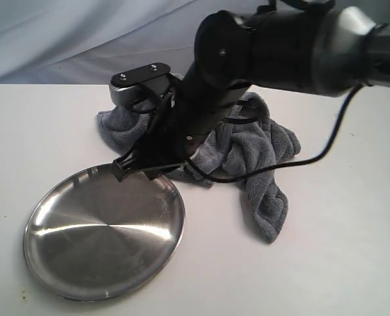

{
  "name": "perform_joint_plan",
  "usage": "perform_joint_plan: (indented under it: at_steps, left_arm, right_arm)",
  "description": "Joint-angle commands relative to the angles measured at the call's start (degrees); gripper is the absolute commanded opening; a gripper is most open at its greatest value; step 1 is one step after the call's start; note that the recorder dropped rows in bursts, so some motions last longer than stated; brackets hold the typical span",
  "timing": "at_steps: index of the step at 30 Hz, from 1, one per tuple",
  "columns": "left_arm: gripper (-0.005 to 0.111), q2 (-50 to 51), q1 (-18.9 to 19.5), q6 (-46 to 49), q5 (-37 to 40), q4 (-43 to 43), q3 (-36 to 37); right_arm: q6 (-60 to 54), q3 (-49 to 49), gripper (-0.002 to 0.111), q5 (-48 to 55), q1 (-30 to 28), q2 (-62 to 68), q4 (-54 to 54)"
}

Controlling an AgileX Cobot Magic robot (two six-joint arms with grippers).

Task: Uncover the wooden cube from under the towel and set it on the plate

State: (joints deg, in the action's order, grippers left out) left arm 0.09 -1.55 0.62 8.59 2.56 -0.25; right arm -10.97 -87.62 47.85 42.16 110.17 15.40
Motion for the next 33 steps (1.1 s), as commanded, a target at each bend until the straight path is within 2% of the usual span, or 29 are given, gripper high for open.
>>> perform_joint_plan:
  at_steps: [1,5,10,14,18,25,33]
  left_arm:
    - [0.001,-0.09,-0.05,-0.15,-0.23,-0.04,0.25]
    - [0.001,-0.09,-0.05,-0.03,-0.23,-0.04,0.25]
    - [0.001,-0.09,-0.05,-0.03,-0.23,-0.04,0.25]
    - [0.001,-0.09,-0.05,-0.03,-0.23,-0.04,0.25]
    - [0.001,-0.09,-0.05,-0.15,-0.23,-0.04,0.25]
    - [0.001,-0.09,-0.05,-0.15,-0.23,-0.04,0.25]
    - [0.001,-0.09,-0.05,-0.03,-0.23,-0.04,0.25]
  right_arm:
    - [0.63,-6.76,0.0,-1.25,-0.82,5.51,-5.75]
    - [5.68,-8.88,0.0,-1.14,-3.51,7.45,-11.45]
    - [10.54,-8.88,0.0,-2.62,-9.81,7.6,-15.4]
    - [13.05,-9.04,0.0,-7.06,-16.12,8.09,-15.4]
    - [13.28,-14.07,0.0,-5.32,-19.83,10.84,-14.99]
    - [13.28,-26.55,0.0,-1.75,-20.18,17.94,-14.59]
    - [13.31,-33.64,0.0,-0.39,-17.49,21.42,-14.52]
